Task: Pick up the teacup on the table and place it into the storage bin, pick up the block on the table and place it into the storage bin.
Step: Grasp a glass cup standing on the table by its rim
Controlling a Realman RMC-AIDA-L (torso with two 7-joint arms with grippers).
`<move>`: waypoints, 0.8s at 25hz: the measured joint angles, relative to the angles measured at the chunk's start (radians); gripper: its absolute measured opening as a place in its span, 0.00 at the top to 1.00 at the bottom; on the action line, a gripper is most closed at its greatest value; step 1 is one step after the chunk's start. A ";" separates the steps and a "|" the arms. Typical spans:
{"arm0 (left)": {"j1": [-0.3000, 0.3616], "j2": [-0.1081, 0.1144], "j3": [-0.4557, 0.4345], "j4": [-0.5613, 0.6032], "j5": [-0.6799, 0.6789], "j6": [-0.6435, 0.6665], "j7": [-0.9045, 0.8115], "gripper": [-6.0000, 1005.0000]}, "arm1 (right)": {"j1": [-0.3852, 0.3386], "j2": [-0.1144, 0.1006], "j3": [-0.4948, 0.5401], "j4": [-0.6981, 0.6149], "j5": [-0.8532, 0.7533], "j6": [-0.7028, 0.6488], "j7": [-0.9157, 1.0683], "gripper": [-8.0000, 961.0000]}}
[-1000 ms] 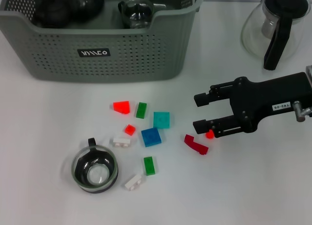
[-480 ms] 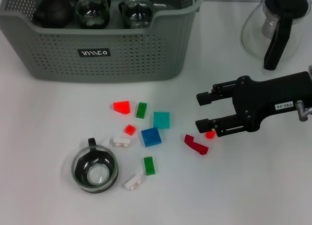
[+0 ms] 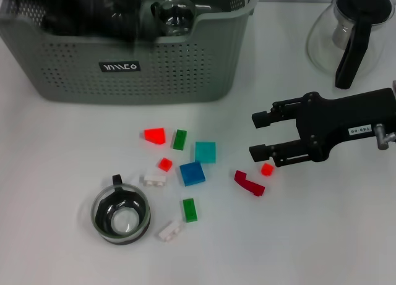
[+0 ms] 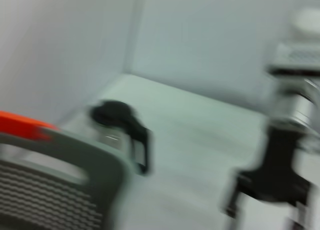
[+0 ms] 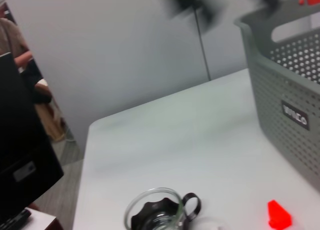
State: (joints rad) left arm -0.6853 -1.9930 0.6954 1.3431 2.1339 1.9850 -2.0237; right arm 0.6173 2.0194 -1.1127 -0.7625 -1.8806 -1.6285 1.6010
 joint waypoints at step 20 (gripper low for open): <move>0.185 -0.106 0.334 0.127 0.230 0.059 0.136 0.19 | 0.069 0.015 0.049 0.063 0.000 0.088 0.028 0.23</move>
State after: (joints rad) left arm -0.4998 -2.0994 1.0290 1.4700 2.3642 2.0436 -1.8875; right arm 0.6868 2.0340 -1.0642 -0.6993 -1.8806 -1.5407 1.6286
